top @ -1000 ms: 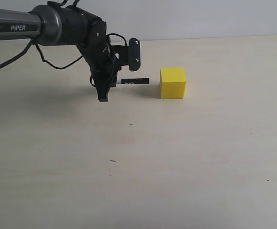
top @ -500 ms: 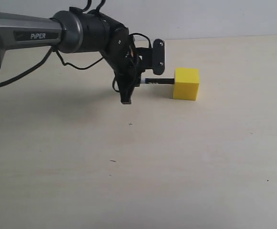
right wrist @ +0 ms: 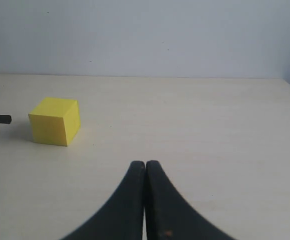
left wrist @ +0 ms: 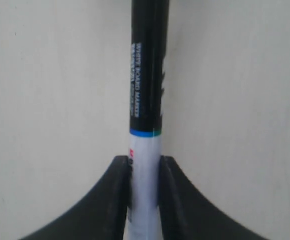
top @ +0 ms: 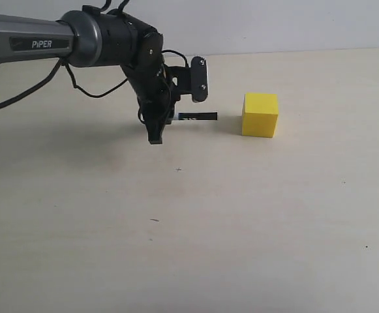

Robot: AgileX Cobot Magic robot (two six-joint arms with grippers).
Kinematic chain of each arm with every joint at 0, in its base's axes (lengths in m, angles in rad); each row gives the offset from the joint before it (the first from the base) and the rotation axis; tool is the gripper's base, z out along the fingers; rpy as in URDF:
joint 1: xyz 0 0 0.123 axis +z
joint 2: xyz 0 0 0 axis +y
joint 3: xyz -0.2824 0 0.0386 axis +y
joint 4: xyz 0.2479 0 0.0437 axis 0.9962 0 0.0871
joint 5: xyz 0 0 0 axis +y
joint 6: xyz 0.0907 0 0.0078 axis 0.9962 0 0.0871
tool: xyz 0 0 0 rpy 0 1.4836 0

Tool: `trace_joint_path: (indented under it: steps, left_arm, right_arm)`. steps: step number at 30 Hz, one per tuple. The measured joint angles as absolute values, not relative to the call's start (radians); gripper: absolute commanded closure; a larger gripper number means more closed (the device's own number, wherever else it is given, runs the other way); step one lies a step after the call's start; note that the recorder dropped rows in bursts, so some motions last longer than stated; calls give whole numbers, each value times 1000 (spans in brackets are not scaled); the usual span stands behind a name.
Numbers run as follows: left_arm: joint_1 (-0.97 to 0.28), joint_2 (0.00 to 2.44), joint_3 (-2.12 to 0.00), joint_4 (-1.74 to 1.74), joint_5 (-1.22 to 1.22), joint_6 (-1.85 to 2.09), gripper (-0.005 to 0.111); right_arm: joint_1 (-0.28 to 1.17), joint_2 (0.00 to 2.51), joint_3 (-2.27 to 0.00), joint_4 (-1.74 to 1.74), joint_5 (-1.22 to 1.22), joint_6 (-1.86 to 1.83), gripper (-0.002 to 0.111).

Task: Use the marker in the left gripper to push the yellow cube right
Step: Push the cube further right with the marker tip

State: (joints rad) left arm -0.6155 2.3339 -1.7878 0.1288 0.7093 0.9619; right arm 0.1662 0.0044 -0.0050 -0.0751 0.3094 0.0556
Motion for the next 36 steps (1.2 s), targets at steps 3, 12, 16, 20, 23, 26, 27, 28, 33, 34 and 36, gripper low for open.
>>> trace_joint_path:
  steps: [3,12,16,20,23,26,27,28,33,34,36]
  left_arm:
    - [-652,2334,-1788,129,673,966,107]
    - [-705,2334,-1788,122,656,949,107]
    - [-671,2334,-1788,122,693,892,107]
    - [-659,2334,-1788,126,698,849,107]
    - [-671,2336,-1790,126,688,840,107]
    - [-685,2352,-1817,126,682,796,107]
    - [-693,2362,-1837,126,680,775,107]
    - [-698,2375,-1859,124,680,755,107]
    - [-733,2427,-1941,126,704,721,107]
    - [-738,2430,-1943,131,712,719,107]
    - [-747,2435,-1945,143,728,714,107]
  right_arm:
    - [166,4,-5,-75,309,56,108]
    - [166,4,-5,-75,309,56,108]
    - [166,4,-5,-75,309,56,108]
    - [166,4,-5,-75,309,56,108]
    - [166,4,-5,-75,309,56,108]
    - [166,4,-5,-75,309,56,108]
    - [166,4,-5,-75,309,56,108]
    - [166,4,-5,-75,309,56,108]
    - [166,4,-5,-75,309,56,108]
    - [166,4,-5,-75,309,56,108]
    - [166,4,-5,-75,309,56,108]
